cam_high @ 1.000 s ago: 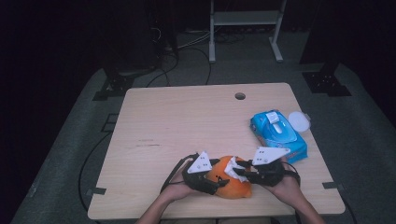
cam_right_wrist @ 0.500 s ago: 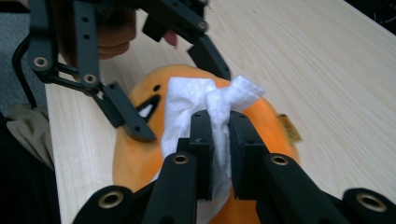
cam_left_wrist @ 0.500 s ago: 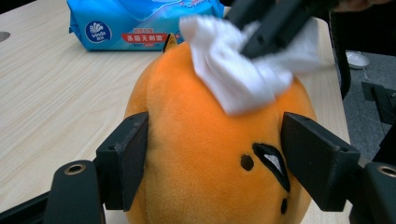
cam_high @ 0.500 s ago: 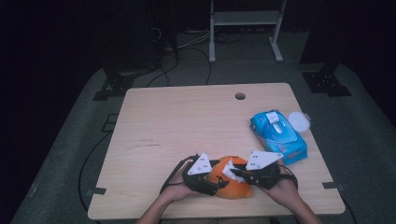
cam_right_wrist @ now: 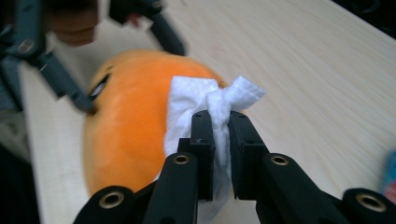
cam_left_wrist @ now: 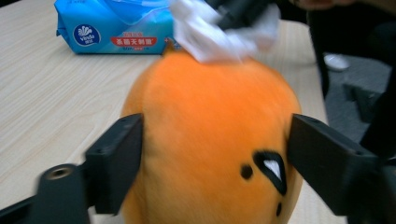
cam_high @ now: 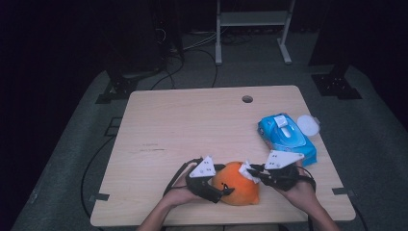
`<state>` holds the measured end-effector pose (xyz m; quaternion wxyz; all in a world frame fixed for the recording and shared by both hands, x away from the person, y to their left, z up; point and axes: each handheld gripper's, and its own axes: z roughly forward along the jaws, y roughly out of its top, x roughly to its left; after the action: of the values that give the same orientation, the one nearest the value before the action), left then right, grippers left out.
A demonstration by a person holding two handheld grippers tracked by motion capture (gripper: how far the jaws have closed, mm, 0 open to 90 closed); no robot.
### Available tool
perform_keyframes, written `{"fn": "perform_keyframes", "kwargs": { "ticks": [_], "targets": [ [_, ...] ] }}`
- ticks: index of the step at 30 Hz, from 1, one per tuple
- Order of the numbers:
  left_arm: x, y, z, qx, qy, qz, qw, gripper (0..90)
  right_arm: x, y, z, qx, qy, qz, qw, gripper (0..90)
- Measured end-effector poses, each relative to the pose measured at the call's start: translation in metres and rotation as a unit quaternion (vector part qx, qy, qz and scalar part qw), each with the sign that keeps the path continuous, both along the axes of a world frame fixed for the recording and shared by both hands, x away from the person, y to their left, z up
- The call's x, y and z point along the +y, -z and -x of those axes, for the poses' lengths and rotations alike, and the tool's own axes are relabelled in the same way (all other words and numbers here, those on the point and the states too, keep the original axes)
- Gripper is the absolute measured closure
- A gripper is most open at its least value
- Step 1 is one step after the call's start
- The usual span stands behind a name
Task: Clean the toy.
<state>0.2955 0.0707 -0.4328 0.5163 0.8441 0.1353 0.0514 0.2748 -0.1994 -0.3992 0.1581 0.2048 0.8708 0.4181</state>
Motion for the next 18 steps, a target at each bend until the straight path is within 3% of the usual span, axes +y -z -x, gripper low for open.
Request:
{"fn": "perform_keyframes", "kwargs": {
  "ticks": [2, 4, 5, 6, 8, 10, 12, 14, 15, 16, 18],
  "targets": [
    [0.002, -0.001, -0.004, 0.017, -0.006, 0.001, 0.9998, 8.7, 0.002, 0.0, 0.003, 0.003, -0.02, -0.002, 0.9998, 80.7],
    [-0.001, 0.005, -0.007, 0.037, -0.009, -0.014, 0.9992, 4.6, 0.004, -0.002, 0.004, 0.008, -0.036, -0.01, 0.9993, 80.7],
    [-0.004, 0.01, -0.008, 0.055, -0.001, -0.016, 0.9984, 4.9, 0.004, -0.002, 0.005, 0.007, -0.038, -0.008, 0.9992, 80.7],
    [-0.006, 0.013, -0.008, 0.056, -0.001, -0.017, 0.9983, 5.6, 0.005, -0.002, 0.005, 0.008, -0.037, -0.008, 0.9993, 80.7],
    [-0.007, 0.013, -0.006, 0.047, -0.008, -0.018, 0.9987, 19.5, 0.005, -0.001, 0.004, 0.005, -0.026, -0.002, 0.9997, 80.6],
    [-0.006, 0.008, -0.005, 0.028, -0.017, -0.014, 0.9994, 29.4, 0.002, -0.003, 0.001, 0.009, -0.012, -0.009, 0.9998, 80.9],
    [-0.007, 0.005, -0.001, -0.001, -0.029, 0.003, 0.9996, 32.4, 0.0, -0.006, -0.001, 0.003, 0.002, -0.019, 0.9998, 81.1],
    [-0.01, 0.0, 0.003, -0.057, -0.048, 0.011, 0.9972, 33.6, 0.0, -0.011, -0.002, -0.016, 0.016, -0.032, 0.9992, 81.1],
    [-0.014, -0.001, 0.006, -0.094, -0.06, 0.004, 0.9938, 33.6, 0.002, -0.012, -0.002, -0.02, 0.02, -0.036, 0.999, 81.0],
    [-0.016, 0.0, 0.007, -0.108, -0.065, -0.001, 0.992, 33.5, 0.005, -0.013, -0.002, -0.031, 0.032, -0.034, 0.9984, 80.9],
    [-0.018, 0.006, 0.005, -0.106, -0.063, -0.008, 0.9923, 31.6, 0.012, -0.01, -0.003, -0.036, 0.041, -0.025, 0.9982, 80.9]
  ]
}}
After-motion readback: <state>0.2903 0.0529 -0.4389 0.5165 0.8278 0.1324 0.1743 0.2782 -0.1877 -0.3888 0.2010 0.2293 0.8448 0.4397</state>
